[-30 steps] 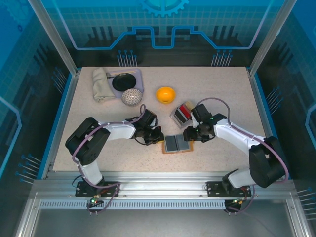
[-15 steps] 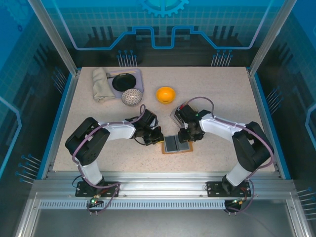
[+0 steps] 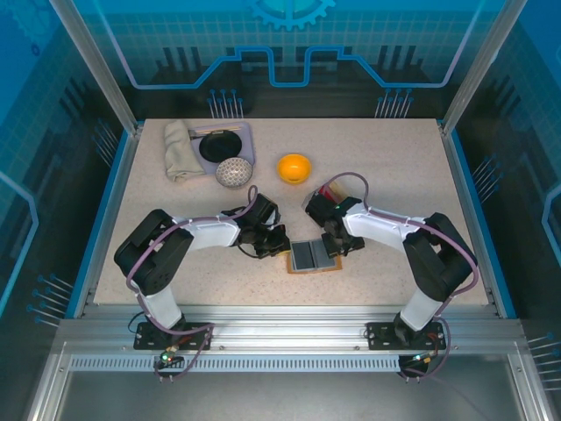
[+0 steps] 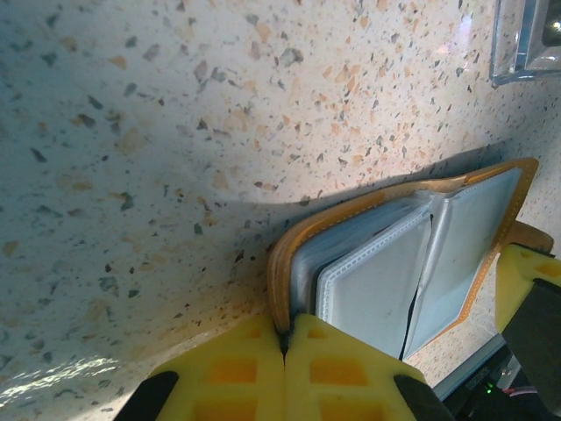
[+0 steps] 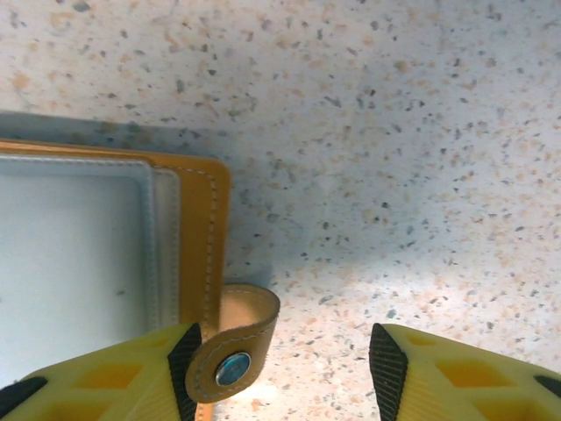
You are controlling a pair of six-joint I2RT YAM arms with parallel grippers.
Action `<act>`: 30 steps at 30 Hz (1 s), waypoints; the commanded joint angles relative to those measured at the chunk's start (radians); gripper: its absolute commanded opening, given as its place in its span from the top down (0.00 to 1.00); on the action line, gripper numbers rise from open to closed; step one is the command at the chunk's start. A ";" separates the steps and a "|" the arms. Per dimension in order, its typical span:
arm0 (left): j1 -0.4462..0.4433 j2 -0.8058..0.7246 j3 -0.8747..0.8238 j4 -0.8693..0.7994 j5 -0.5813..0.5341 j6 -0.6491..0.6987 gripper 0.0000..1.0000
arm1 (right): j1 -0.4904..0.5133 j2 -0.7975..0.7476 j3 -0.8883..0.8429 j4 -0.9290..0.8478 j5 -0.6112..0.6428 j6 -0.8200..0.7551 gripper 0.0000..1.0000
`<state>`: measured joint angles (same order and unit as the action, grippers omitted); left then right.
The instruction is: Put the credit cards into the card holder
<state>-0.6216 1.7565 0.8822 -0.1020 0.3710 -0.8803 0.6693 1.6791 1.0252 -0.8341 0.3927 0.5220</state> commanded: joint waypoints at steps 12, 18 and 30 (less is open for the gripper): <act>0.003 -0.054 0.111 -0.228 -0.049 0.098 1.00 | -0.066 -0.073 -0.055 0.040 -0.109 0.003 0.99; -0.035 0.010 0.361 -0.579 -0.197 0.209 1.00 | -0.152 -0.156 -0.161 0.231 -0.379 0.004 1.00; -0.218 0.325 0.912 -1.039 -0.436 0.249 1.00 | -0.267 -0.280 -0.339 0.424 -0.559 0.072 1.00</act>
<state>-0.8112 2.0304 1.7035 -0.9951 -0.0124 -0.6498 0.4221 1.4277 0.7132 -0.4641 -0.0944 0.5720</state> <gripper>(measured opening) 0.057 0.043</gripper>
